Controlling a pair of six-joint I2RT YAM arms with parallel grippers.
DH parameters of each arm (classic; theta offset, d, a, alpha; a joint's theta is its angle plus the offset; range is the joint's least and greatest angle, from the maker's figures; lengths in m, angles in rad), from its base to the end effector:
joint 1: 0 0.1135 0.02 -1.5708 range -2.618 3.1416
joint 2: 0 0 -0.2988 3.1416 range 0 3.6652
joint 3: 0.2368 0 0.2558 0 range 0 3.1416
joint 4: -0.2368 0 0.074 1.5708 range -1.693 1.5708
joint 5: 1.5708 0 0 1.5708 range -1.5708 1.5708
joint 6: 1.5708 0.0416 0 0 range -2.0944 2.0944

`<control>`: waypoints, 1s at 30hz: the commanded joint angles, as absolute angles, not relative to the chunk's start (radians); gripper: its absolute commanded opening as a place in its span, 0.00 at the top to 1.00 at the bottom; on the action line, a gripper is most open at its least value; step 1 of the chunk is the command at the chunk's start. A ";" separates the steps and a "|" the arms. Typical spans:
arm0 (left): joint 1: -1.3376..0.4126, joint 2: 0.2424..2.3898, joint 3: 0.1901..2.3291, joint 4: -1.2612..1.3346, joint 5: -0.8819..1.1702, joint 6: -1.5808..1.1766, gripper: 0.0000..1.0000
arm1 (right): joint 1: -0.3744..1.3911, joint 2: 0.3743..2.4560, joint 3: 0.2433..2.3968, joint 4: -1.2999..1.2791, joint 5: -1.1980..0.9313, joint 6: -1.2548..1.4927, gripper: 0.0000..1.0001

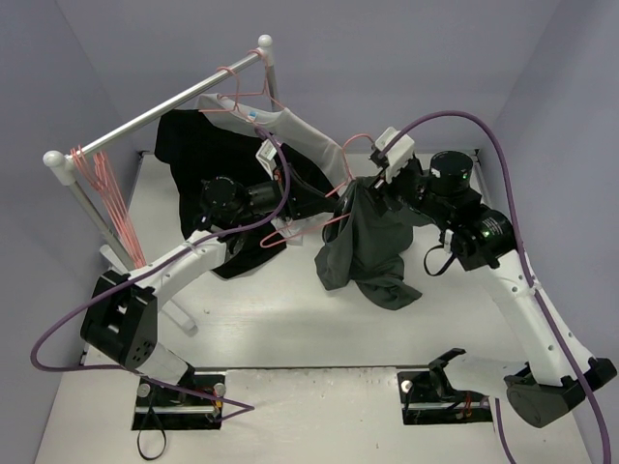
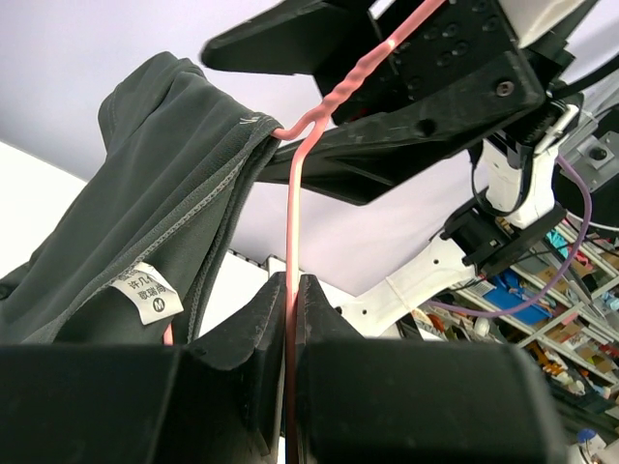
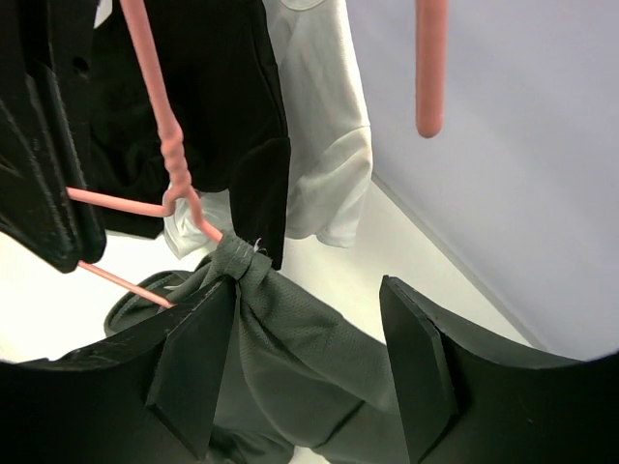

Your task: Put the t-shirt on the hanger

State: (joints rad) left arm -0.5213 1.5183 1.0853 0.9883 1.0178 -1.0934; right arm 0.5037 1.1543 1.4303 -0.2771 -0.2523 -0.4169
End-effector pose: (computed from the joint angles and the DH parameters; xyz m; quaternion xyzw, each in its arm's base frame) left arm 0.2743 -0.1984 0.4126 0.2886 0.5275 -0.7151 0.3565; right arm 0.2019 0.1231 0.5121 -0.3914 0.5893 0.1193 0.6966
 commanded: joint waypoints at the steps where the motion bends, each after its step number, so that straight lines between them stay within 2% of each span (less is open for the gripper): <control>1: -0.518 1.456 1.123 1.054 1.038 -1.070 1.00 | 0.499 1.171 1.436 -0.226 -0.270 -0.469 0.43; 7: -0.526 1.460 1.141 1.048 1.062 -1.076 1.00 | 0.500 1.194 1.442 -0.227 -0.341 -0.502 0.48; 15: -0.534 1.470 1.198 1.006 1.104 -1.067 1.00 | 0.503 1.183 1.407 -0.227 -0.411 -0.538 0.67; 18: -0.540 1.477 1.209 0.983 1.115 -1.065 1.00 | 0.506 1.177 1.403 -0.227 -0.426 -0.544 0.80; 21: -0.538 1.465 1.228 0.875 1.117 -1.024 1.00 | 0.511 1.166 1.397 -0.227 -0.419 -0.557 0.98; 24: -0.530 1.434 1.258 0.687 1.100 -0.921 0.99 | 0.512 1.147 1.382 -0.227 -0.400 -0.572 1.00; 25: -0.521 1.417 1.273 0.602 1.085 -0.852 0.93 | 0.511 1.139 1.378 -0.227 -0.392 -0.579 1.00; 28: -0.490 1.354 1.342 0.303 1.001 -0.680 0.67 | 0.511 1.121 1.368 -0.227 -0.373 -0.592 1.00; 30: -0.474 1.329 1.403 0.119 0.928 -0.575 0.57 | 0.511 1.114 1.367 -0.227 -0.365 -0.598 1.00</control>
